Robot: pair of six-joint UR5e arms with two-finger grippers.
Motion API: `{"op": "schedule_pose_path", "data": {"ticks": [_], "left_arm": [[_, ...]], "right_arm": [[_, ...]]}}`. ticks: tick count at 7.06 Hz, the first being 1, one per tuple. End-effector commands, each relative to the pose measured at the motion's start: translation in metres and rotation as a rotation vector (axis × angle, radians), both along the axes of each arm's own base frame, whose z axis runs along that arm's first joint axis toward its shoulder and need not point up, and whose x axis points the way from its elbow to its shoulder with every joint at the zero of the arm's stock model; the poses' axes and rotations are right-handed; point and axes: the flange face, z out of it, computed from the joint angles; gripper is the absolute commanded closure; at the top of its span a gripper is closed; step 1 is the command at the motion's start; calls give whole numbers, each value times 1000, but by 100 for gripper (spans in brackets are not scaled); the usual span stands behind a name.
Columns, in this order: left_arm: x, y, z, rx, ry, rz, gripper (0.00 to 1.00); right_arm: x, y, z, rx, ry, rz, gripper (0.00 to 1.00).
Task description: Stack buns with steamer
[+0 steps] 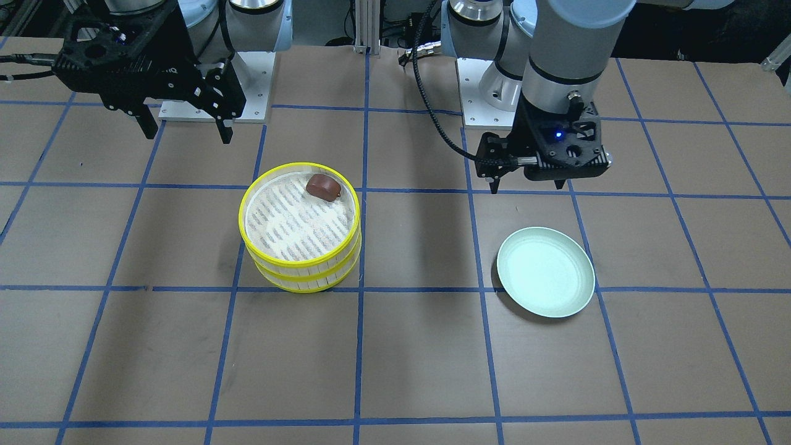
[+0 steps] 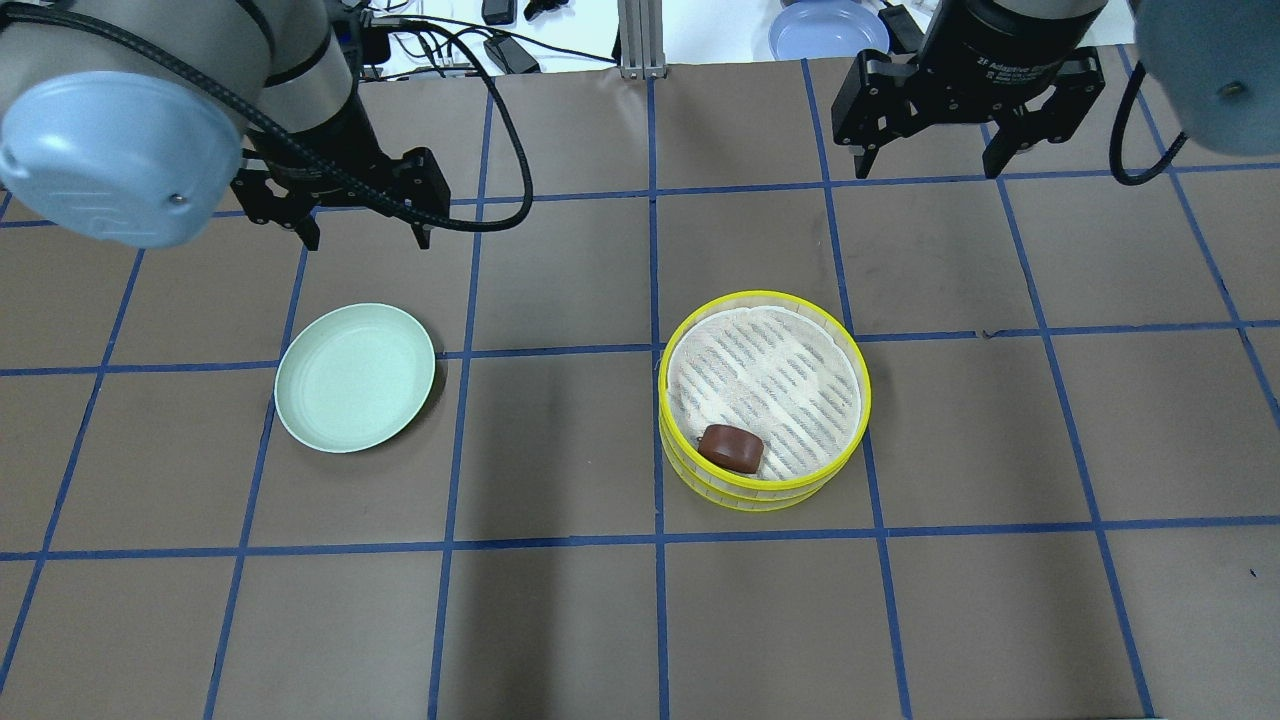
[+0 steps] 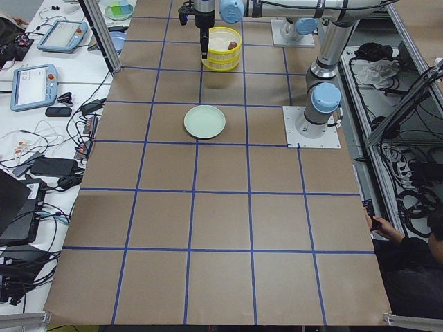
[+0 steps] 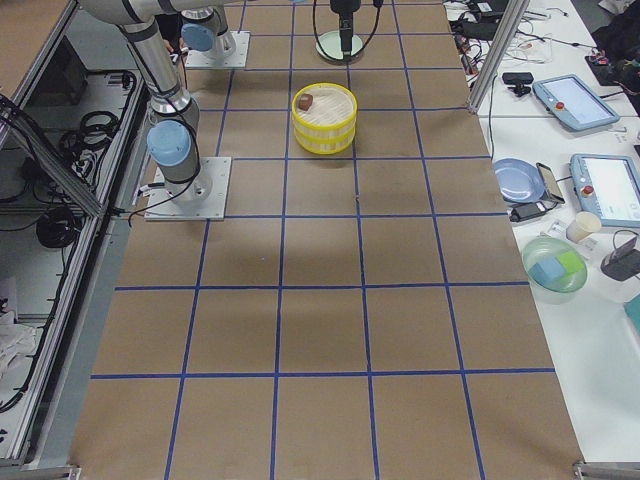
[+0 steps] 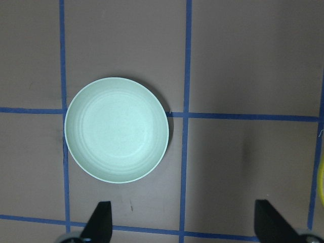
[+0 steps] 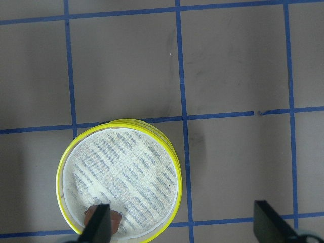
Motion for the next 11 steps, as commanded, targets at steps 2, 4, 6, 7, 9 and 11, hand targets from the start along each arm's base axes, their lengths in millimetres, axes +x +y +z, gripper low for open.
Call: {"op": "schedule_pose_path", "data": {"ticks": [2, 4, 6, 7, 9, 11], "left_arm": [[42, -1, 1, 25, 96, 29, 0], [39, 7, 11, 11, 84, 24, 0], [39, 22, 31, -23, 83, 24, 0], [38, 27, 34, -25, 82, 24, 0], [38, 28, 30, -17, 83, 23, 0], [38, 28, 26, -11, 84, 23, 0]], "right_arm": [[0, 0, 0, 1, 3, 0, 0], [0, 0, 0, 1, 4, 1, 0], [0, 0, 0, 0, 2, 1, 0], [0, -1, 1, -7, -3, 2, 0], [0, -1, 1, -9, -3, 3, 0], [0, -1, 1, -11, -1, 5, 0]]}}
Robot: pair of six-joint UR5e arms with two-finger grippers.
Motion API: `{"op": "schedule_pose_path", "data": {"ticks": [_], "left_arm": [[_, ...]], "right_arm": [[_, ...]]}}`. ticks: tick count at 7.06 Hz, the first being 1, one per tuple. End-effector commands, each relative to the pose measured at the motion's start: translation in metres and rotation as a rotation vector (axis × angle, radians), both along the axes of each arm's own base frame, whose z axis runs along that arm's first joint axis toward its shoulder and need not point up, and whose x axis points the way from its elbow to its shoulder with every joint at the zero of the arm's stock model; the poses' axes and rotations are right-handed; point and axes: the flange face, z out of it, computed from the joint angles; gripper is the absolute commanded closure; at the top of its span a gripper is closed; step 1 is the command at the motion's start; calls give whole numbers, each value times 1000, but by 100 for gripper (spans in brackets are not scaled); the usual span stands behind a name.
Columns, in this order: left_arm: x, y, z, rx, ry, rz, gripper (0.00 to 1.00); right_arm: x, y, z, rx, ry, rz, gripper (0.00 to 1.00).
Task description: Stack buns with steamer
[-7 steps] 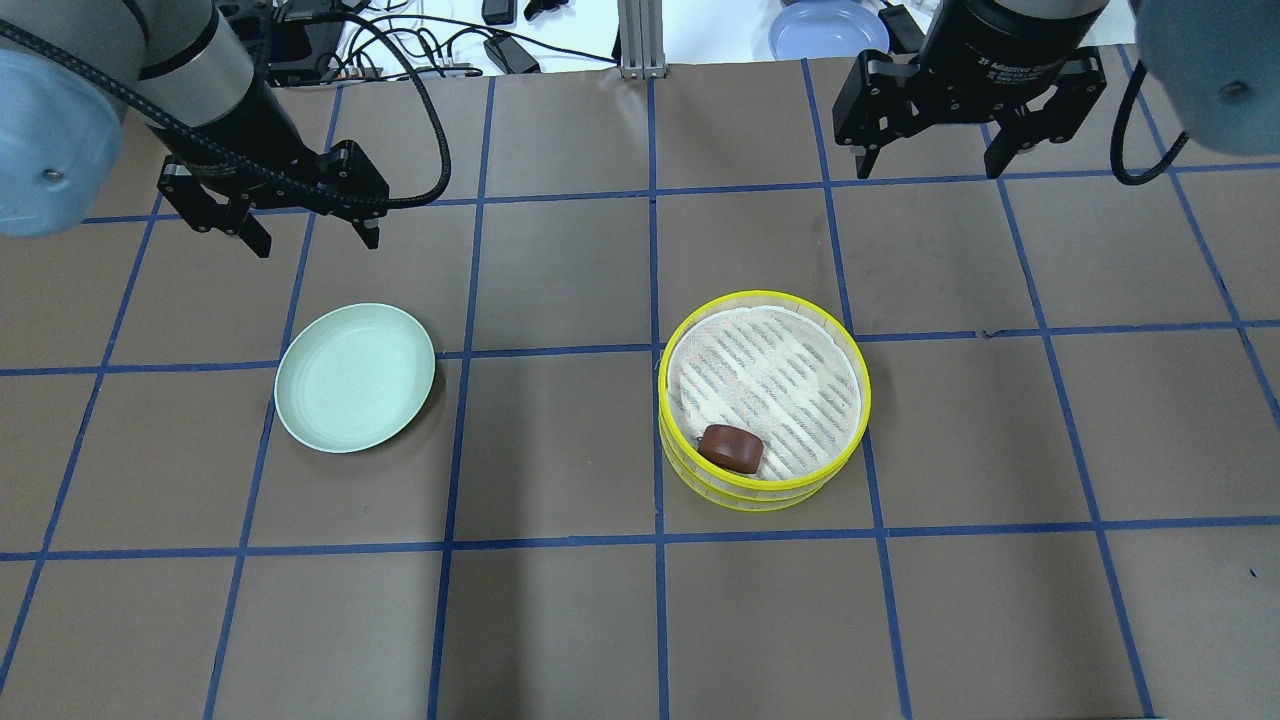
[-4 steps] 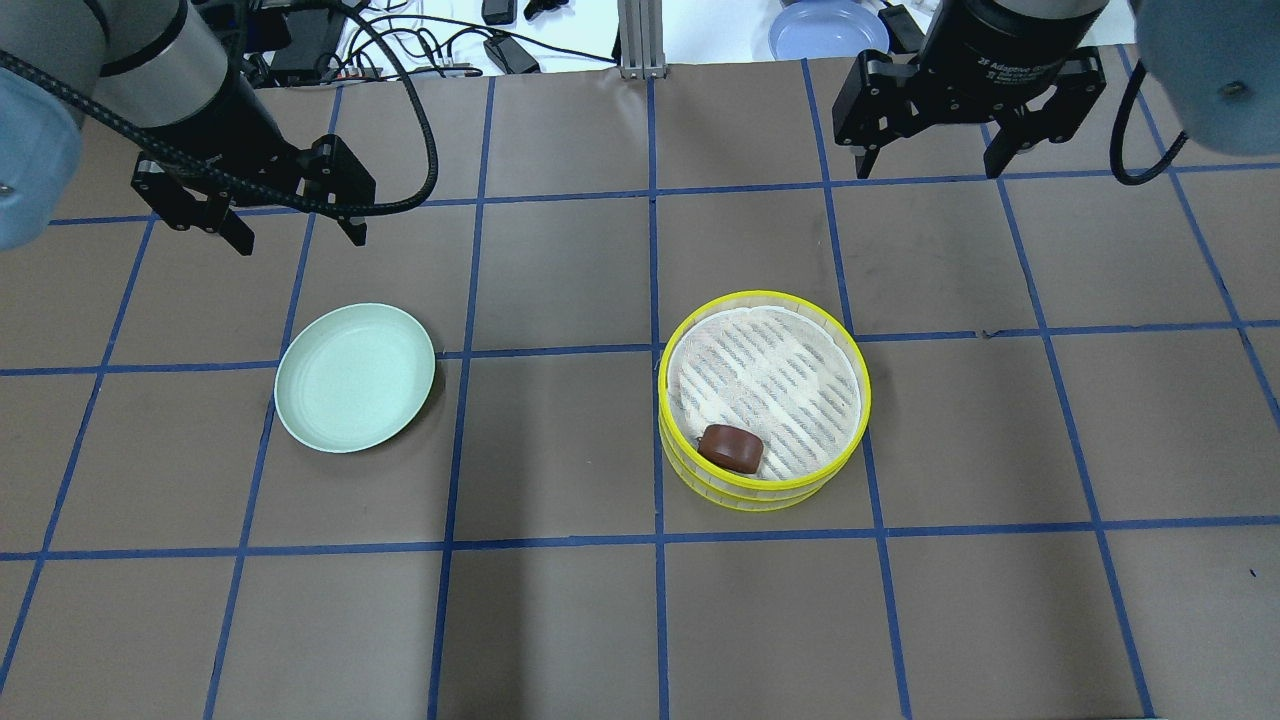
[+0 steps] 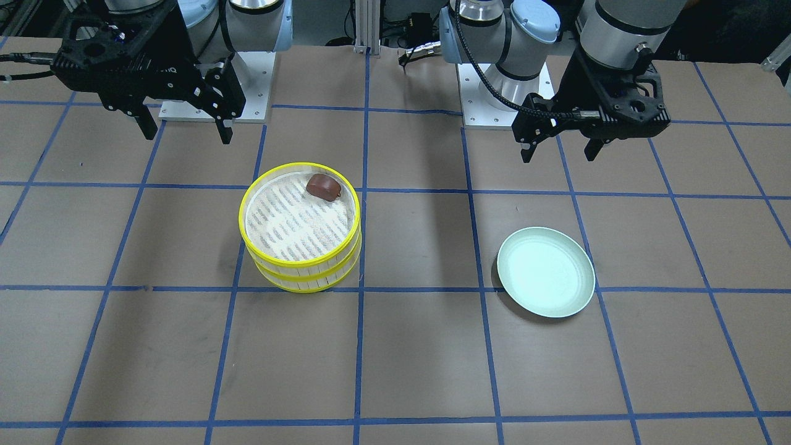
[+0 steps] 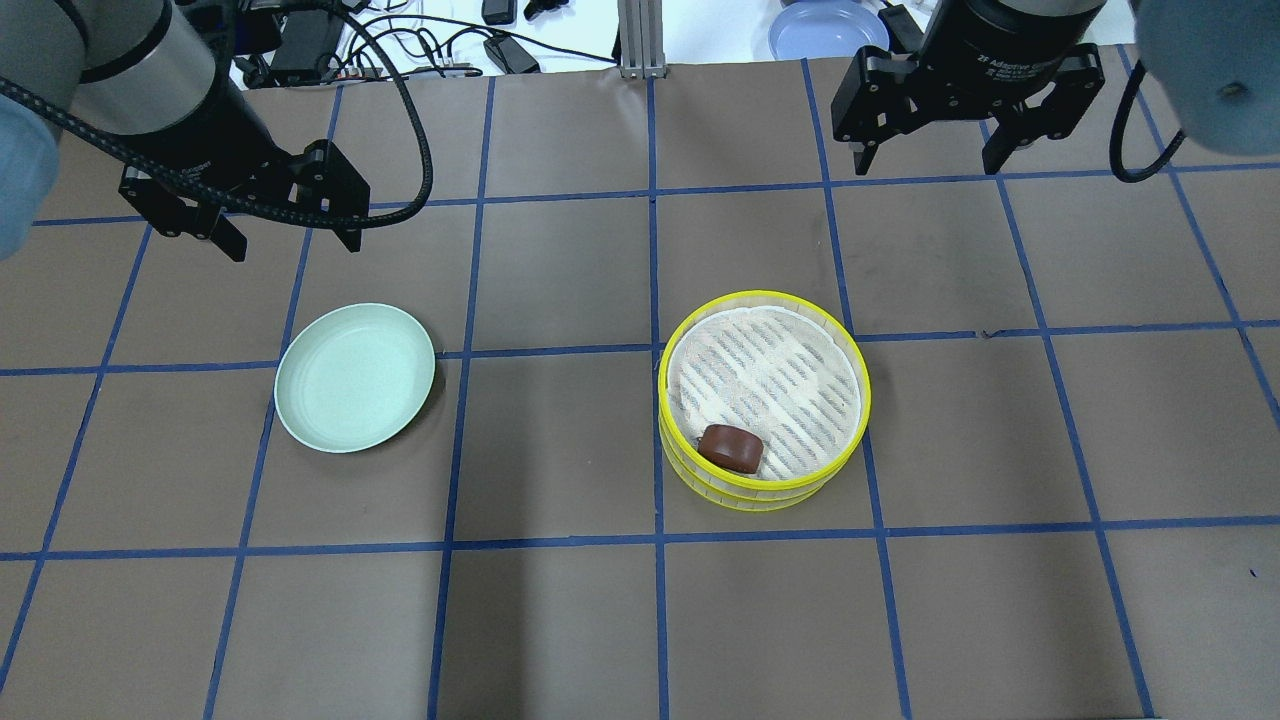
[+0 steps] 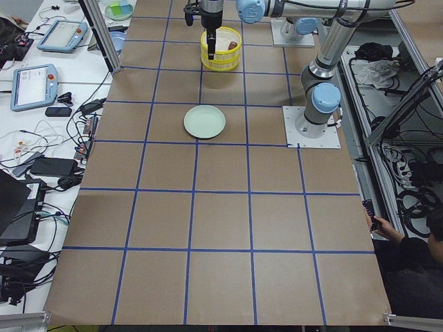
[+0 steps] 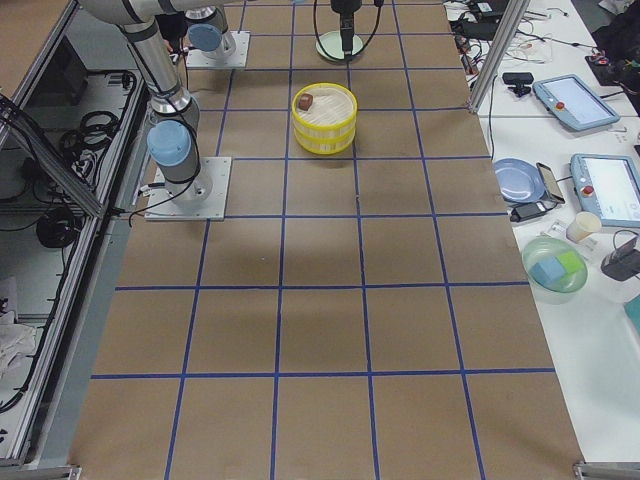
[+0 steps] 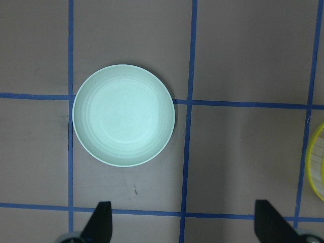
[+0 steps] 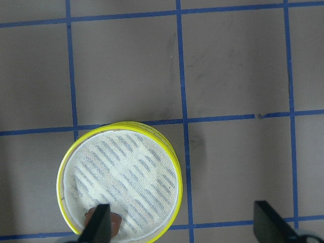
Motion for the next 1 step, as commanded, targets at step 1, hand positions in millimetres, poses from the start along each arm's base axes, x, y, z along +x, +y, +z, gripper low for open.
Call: {"op": "schedule_pose_path", "data": {"ticks": [1], "left_arm": [[0, 0, -3, 7, 0, 0, 0]], "right_arm": [[-1, 0, 0, 1, 5, 0, 0]]}}
